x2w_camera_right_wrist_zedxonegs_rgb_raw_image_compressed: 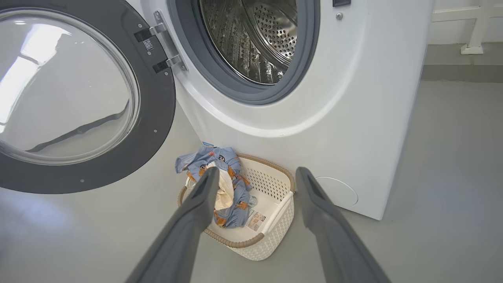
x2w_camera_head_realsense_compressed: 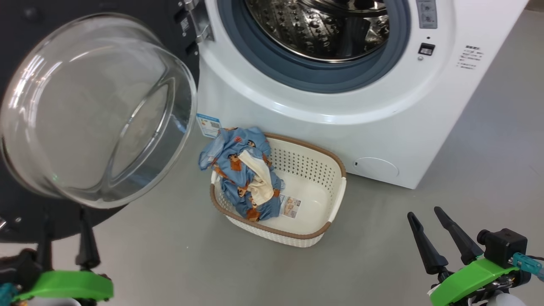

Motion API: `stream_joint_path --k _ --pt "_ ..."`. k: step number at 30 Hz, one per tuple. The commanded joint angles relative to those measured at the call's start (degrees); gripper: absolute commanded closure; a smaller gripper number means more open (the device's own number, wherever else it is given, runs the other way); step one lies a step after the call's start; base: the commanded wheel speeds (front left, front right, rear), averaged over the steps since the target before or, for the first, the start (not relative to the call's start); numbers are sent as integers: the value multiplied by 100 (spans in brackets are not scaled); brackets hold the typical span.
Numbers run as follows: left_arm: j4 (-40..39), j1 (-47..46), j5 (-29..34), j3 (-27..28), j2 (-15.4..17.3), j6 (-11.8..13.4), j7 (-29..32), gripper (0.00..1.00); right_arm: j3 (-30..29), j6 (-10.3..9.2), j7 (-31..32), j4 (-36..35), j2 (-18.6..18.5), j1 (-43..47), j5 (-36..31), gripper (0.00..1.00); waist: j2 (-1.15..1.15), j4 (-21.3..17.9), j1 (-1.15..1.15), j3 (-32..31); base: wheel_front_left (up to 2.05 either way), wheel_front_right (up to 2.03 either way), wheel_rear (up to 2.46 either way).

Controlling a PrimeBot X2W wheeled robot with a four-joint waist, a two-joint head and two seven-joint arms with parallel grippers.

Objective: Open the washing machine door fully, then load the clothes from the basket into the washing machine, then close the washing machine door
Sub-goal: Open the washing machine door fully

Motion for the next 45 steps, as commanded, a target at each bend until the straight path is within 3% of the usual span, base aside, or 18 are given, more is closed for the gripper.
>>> stream_joint_path --k 1,18,29,35,45 --pt "-263 47 -86 39 186 -17 -29 0 47 9 -70 -152 -35 67 18 0 0 -127 0 -25 0 0 0" --pt "-1062 722 -700 -1281 531 -17 -29 0 -257 9 -70 -223 88 196 -22 0 0 -1307 0 -84 0 0 0" --pt "-1276 880 -738 -1567 631 -17 -29 0 -409 9 -70 -251 108 253 -34 0 0 -2073 0 -96 0 0 0" --pt "-1321 924 -757 -1622 628 -17 -29 0 -463 9 -70 -268 103 290 -39 0 0 -2299 0 -119 0 0 0" --pt "-1349 946 -794 -1708 648 -17 -29 0 -542 9 -70 -289 126 332 -55 0 0 -2360 0 -130 0 0 0"
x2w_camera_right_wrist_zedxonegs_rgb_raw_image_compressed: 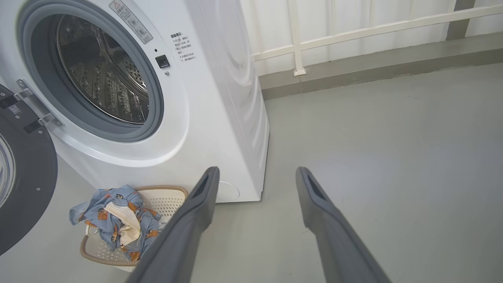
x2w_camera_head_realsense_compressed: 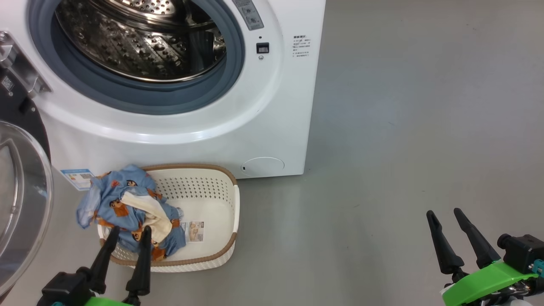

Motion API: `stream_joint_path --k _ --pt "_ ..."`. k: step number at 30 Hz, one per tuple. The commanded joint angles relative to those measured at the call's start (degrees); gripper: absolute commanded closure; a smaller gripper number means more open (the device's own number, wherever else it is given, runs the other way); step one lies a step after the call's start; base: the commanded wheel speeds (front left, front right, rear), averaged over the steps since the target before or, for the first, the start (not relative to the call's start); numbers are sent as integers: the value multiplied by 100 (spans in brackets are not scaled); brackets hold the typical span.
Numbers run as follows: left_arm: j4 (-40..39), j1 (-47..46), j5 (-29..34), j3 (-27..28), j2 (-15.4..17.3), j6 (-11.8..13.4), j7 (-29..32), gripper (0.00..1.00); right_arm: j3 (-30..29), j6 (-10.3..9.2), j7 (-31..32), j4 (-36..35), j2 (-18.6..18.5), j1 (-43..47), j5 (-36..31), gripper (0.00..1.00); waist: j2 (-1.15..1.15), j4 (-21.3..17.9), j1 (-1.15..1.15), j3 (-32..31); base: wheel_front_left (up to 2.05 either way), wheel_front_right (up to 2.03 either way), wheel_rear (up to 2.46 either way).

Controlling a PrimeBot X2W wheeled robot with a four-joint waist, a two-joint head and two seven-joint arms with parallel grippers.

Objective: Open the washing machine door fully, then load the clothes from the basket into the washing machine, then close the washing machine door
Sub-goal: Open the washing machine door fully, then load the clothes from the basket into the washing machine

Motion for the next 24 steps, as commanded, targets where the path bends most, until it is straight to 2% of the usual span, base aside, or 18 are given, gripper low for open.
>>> stream_joint_path --k 1,17,24 --pt "-158 -23 -13 184 136 -17 -29 0 78 9 -69 -148 -59 92 -49 0 0 8 0 0 0 0 0" --pt "-215 -47 -228 213 125 -17 -29 0 77 9 -69 -158 -36 55 -68 0 0 116 0 13 0 -1 1" --pt "-227 -110 -287 164 164 -18 -29 0 86 9 -69 -166 -26 18 -74 0 0 121 0 73 43 -93 49"
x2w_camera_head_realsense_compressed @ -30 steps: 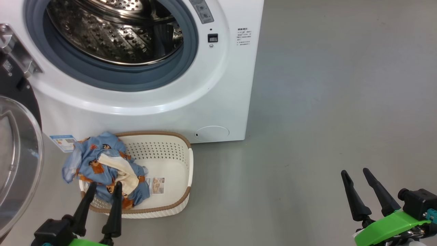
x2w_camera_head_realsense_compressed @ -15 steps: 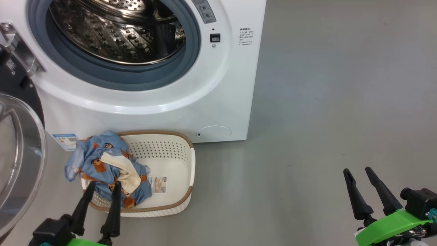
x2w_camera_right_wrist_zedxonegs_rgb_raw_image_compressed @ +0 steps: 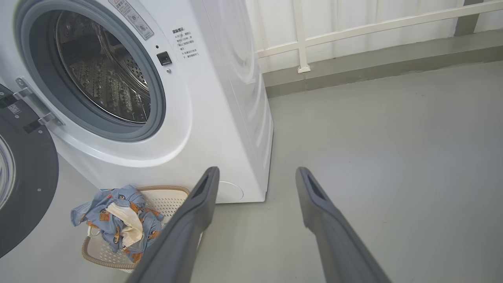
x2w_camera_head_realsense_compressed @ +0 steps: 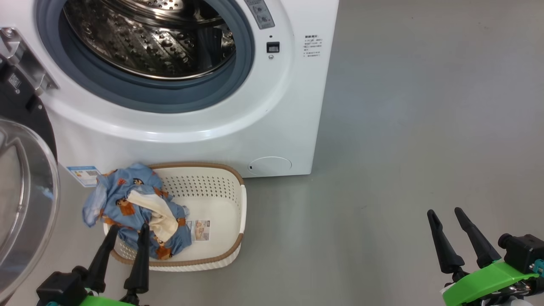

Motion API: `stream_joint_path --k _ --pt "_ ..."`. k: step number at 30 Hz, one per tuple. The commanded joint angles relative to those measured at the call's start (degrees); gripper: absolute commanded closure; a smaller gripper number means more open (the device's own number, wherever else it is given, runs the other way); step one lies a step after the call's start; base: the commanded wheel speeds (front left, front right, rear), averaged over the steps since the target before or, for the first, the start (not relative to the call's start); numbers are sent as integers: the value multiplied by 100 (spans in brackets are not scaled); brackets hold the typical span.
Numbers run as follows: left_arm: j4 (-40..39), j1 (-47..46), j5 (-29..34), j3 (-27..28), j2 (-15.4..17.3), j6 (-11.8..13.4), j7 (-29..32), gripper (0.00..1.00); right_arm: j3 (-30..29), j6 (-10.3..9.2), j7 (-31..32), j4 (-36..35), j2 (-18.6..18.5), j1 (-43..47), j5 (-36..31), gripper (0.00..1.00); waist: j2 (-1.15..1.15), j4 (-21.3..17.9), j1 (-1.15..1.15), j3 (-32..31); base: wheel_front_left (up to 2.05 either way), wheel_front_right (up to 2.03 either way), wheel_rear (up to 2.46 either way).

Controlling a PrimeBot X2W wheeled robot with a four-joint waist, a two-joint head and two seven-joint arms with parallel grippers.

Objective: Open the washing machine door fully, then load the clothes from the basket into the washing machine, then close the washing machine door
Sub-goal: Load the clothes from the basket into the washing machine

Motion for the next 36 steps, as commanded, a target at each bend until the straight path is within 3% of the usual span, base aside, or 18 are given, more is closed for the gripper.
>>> stream_joint_path --k 1,10,23,36 --pt "-164 -119 -26 180 139 -18 -29 0 133 9 -69 -153 -48 14 -73 0 0 1 0 19 84 -137 53" --pt "-137 -187 65 114 172 -18 -29 0 137 9 -69 -153 -28 -26 -70 0 0 4 0 82 81 -119 38" --pt "56 -294 152 127 89 -18 -29 0 152 9 -69 -167 28 -79 -82 0 0 27 0 184 5 -5 0" --pt "1708 -984 604 182 -313 -18 -29 0 301 9 -69 -216 131 -330 -92 0 0 -48 0 775 0 0 0"
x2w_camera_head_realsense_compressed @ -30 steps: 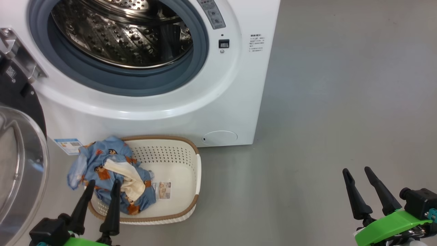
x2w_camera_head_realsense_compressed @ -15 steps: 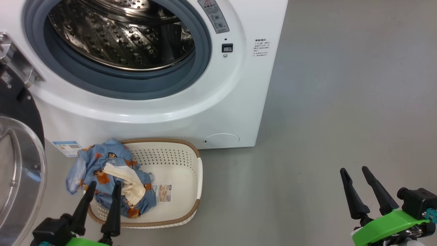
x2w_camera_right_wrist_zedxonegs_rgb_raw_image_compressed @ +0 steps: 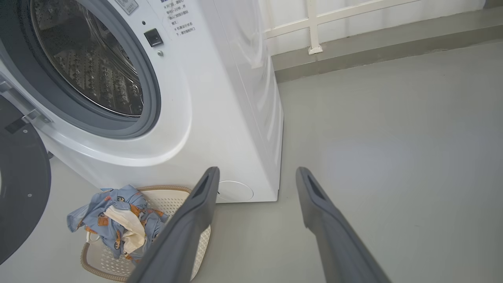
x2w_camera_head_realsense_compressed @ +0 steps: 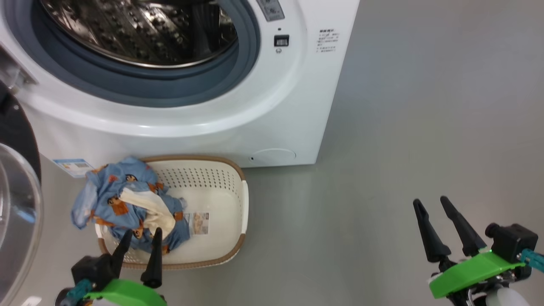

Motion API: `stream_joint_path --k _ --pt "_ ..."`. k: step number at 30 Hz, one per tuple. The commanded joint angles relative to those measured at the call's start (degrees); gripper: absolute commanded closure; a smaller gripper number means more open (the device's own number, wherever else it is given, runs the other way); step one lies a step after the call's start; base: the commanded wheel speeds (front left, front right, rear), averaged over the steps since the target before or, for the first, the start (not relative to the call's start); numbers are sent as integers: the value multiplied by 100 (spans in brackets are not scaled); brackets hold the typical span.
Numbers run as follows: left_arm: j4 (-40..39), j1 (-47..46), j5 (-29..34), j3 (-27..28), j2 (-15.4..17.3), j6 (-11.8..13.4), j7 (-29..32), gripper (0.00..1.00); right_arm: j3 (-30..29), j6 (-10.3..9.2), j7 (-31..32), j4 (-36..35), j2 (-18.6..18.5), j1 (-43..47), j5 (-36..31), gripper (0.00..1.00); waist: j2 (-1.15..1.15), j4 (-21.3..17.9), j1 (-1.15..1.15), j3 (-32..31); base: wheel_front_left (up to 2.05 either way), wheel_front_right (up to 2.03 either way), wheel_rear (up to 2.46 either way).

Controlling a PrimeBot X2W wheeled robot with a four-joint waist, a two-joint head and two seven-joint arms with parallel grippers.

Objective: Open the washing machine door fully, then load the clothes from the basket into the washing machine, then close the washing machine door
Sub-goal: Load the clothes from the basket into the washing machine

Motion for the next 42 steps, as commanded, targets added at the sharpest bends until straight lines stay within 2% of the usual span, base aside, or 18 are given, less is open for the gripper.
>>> stream_joint_path --k 1,7,12,16,24,32,42 --pt "80 -285 80 193 63 -18 -29 0 147 9 -69 -155 -35 -170 -74 0 0 -50 0 265 0 0 0" --pt "1120 -1089 444 286 -8 -16 -29 0 164 9 -69 -215 47 -421 -87 0 0 -142 0 851 0 0 0" --pt "1985 -1868 708 350 44 85 -29 0 218 9 -69 -250 124 -674 -100 0 0 -231 0 1378 0 0 0" --pt "2608 -2465 901 345 156 241 -29 0 254 9 -69 -300 175 -886 -113 0 0 -321 0 1759 0 0 0" --pt "3797 -3473 1098 351 434 721 -29 0 287 9 -69 -392 243 -1201 -140 0 0 -459 0 2299 0 0 0" --pt "4344 -3948 1122 335 569 1053 -16 0 294 9 -69 -455 266 -1332 -163 0 0 -521 0 2568 0 0 0" --pt "4514 -4339 1048 369 727 1527 98 0 312 9 -69 -532 279 -1493 -185 0 0 -566 0 2926 0 0 0"
